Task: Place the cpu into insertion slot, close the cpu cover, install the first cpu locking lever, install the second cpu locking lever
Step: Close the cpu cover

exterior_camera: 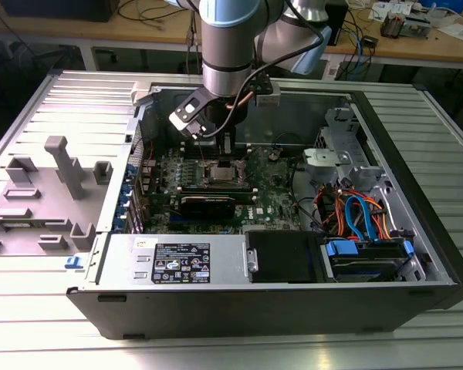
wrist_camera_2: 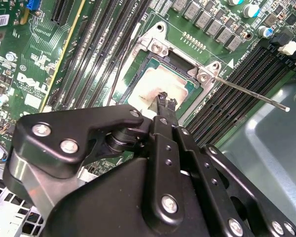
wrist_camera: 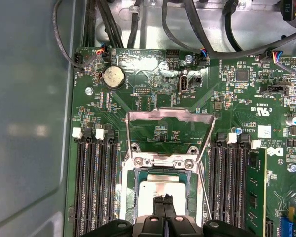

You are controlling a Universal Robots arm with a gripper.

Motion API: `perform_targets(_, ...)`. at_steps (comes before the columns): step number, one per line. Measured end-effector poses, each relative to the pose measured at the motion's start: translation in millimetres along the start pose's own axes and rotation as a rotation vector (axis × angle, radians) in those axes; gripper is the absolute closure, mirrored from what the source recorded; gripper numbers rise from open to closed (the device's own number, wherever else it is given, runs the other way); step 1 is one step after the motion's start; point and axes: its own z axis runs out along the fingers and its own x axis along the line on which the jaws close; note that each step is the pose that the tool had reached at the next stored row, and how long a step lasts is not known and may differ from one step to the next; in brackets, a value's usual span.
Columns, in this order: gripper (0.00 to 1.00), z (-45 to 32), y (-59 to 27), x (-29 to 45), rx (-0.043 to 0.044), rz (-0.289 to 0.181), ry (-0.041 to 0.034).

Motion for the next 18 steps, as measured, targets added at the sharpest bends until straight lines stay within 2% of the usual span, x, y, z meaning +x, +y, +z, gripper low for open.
perform_targets(13,0.89,-0.6,1.6,0.0,0.0001,0.000,-0.0006)
perform_targets(18,0.89,-16.2,2.1,-0.2,0.0000,0.000,-0.0005)
